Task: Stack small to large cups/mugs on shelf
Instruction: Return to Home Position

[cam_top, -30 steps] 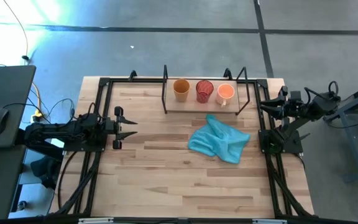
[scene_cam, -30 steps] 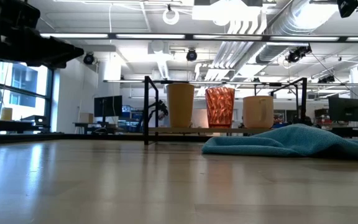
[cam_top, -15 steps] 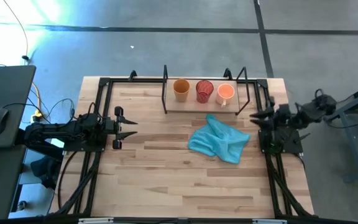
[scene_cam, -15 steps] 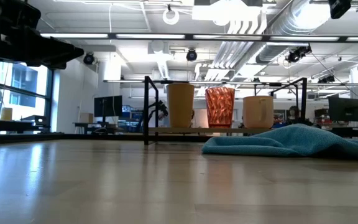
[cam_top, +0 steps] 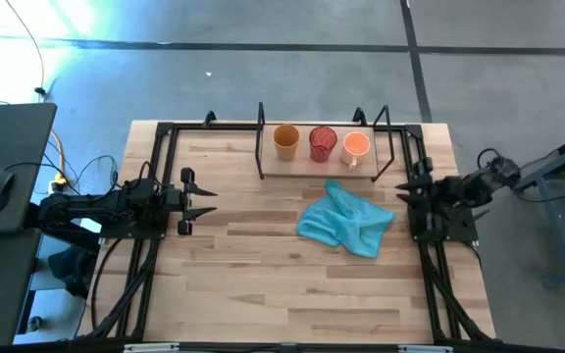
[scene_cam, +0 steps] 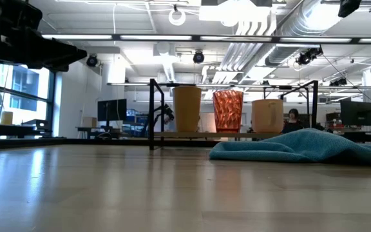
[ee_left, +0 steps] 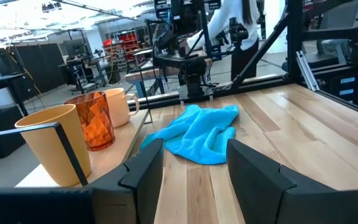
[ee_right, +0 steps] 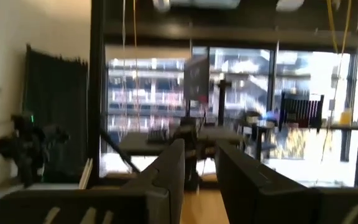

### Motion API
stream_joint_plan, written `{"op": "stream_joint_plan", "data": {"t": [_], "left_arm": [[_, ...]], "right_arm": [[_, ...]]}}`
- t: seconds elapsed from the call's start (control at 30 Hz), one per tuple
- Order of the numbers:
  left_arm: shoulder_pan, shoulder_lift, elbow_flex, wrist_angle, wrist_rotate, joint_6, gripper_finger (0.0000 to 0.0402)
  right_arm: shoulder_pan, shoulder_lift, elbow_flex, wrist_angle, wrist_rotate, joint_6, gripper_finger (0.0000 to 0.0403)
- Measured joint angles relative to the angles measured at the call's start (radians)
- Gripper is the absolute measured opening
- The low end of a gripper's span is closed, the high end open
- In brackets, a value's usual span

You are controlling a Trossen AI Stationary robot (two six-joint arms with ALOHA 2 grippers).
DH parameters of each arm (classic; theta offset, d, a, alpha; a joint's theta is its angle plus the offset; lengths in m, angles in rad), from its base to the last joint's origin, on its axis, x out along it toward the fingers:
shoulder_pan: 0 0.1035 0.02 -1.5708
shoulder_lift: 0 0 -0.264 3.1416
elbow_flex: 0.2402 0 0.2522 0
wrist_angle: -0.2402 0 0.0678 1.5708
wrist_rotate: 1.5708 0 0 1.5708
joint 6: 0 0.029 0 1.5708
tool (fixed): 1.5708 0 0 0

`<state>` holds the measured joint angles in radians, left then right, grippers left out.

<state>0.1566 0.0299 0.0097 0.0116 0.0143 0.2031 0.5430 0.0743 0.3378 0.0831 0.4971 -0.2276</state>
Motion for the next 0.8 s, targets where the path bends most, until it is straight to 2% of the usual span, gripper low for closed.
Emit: {"op": "stream_joint_plan", "data": {"t": [0.07, 0.5, 0.7, 0.8], "left_arm": [[0.000, 0.000, 0.000, 0.000, 0.000, 0.000, 0.0166], [0.000, -0.001, 0.000, 0.001, -0.004, 0.000, 0.0166], [0.000, -0.001, 0.000, 0.000, -0.005, 0.000, 0.0166], [0.000, -0.001, 0.000, 0.000, -0.005, 0.000, 0.0166]], "right_arm": [[0.000, -0.071, 0.000, -0.014, -0.010, -0.023, 0.0078], [-0.001, -0.071, 0.167, -0.245, 0.022, -0.112, 0.0078], [-0.001, -0.071, 0.241, -0.381, 0.037, -0.058, 0.0078], [-0.001, -0.071, 0.236, -0.365, 0.031, -0.033, 0.0078]]}}
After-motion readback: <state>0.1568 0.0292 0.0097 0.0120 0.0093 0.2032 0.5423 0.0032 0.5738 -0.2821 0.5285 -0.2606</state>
